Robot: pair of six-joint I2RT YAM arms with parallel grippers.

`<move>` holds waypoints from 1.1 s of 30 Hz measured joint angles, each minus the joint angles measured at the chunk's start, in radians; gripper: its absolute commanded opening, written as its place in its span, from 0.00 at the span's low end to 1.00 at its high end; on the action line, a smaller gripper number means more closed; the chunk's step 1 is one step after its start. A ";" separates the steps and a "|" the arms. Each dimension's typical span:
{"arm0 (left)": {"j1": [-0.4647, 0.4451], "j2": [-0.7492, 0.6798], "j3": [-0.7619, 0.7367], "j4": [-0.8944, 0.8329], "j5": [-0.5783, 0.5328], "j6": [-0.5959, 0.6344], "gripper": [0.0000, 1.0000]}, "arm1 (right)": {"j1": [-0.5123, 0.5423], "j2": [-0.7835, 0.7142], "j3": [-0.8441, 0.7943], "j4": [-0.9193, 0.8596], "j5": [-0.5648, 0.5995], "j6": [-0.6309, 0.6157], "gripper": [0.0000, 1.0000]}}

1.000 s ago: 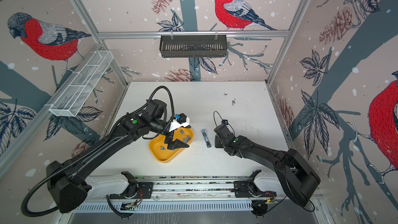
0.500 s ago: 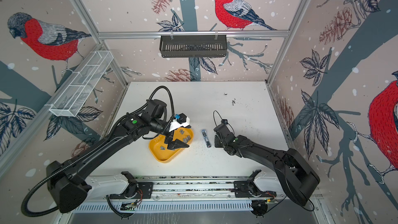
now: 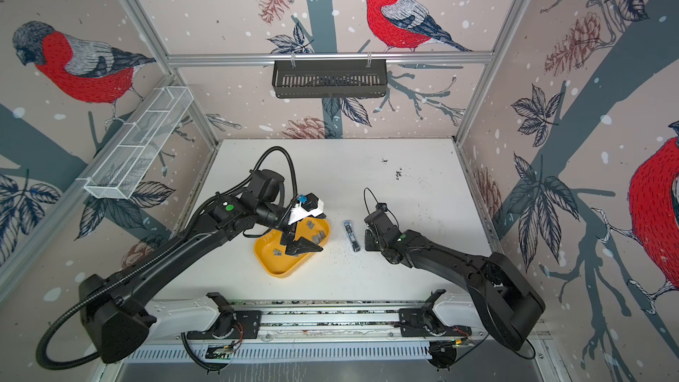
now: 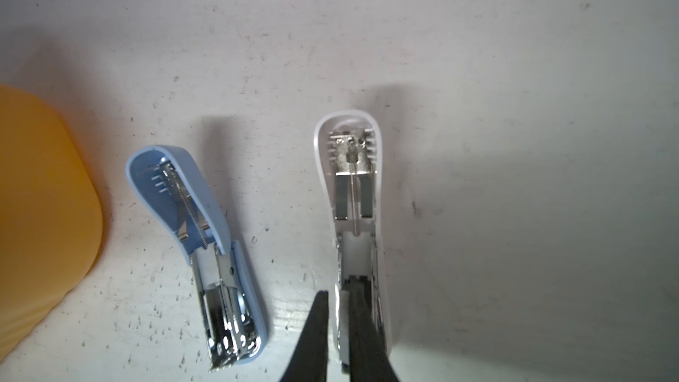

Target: Load the staples into the stapler

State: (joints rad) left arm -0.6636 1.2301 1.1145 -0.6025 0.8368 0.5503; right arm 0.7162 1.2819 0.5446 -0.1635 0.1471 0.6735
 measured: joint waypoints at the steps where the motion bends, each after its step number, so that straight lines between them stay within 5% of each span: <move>1: 0.000 0.000 0.000 0.000 0.000 0.000 0.99 | 0.000 0.004 0.000 0.002 0.000 0.000 0.15; 33: 0.000 0.000 0.000 0.000 0.001 0.000 0.99 | -0.005 0.001 0.002 0.021 -0.015 -0.023 0.08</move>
State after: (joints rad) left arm -0.6636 1.2301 1.1149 -0.6025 0.8375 0.5503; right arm 0.7113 1.2827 0.5468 -0.1421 0.1318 0.6510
